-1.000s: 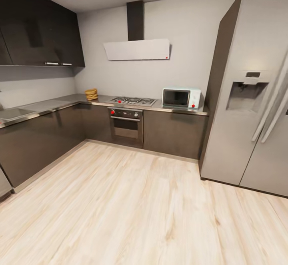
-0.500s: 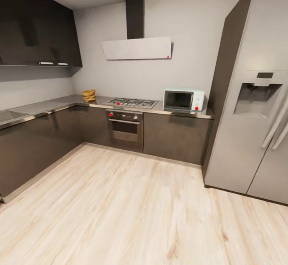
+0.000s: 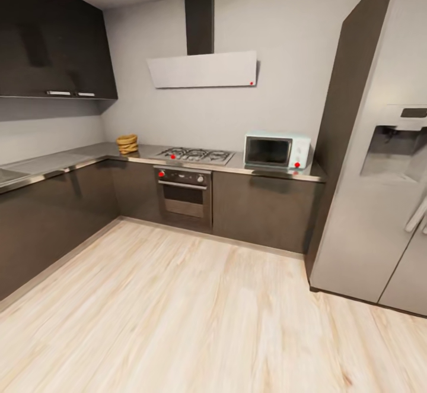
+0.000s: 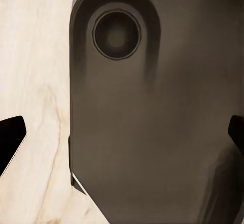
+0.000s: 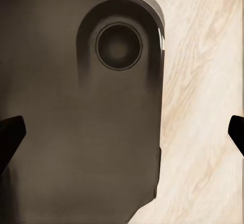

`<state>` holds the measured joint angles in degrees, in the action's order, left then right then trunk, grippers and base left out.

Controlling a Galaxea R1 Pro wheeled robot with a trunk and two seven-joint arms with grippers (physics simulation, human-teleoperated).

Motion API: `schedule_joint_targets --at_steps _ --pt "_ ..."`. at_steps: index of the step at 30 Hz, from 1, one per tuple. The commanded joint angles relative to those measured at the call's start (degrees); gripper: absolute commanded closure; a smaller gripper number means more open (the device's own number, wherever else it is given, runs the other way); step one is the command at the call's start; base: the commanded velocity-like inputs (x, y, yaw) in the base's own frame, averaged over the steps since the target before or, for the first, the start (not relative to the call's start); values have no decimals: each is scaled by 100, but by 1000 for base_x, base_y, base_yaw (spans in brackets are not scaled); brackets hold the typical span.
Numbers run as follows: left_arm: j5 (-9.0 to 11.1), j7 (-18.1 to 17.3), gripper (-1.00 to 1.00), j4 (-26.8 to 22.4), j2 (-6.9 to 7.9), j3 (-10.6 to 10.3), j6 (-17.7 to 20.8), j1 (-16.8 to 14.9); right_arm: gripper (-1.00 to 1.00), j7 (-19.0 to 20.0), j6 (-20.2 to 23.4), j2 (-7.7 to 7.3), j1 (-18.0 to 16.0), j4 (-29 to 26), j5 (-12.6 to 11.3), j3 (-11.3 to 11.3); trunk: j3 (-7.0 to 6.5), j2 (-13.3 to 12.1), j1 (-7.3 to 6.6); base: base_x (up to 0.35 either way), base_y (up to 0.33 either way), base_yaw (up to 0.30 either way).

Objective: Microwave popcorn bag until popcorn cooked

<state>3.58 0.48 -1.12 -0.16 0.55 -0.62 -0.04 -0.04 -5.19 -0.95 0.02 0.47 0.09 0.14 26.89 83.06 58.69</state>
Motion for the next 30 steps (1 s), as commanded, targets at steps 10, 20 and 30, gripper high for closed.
schedule_joint_targets --at_steps 10,20,30 --pt "45 21 -100 -2 -1 9 -8 1 -100 5 -21 16 -3 5 15 10 4 2 3 323 0 0" --pt "46 18 -100 -2 8 2 -8 -2 -100 -1 -6 24 -2 5 22 21 4 2 3 323 0 0" --pt "46 22 -100 -2 8 -2 -8 -3 -100 -4 -24 32 -2 5 23 6 4 2 3 323 0 0"
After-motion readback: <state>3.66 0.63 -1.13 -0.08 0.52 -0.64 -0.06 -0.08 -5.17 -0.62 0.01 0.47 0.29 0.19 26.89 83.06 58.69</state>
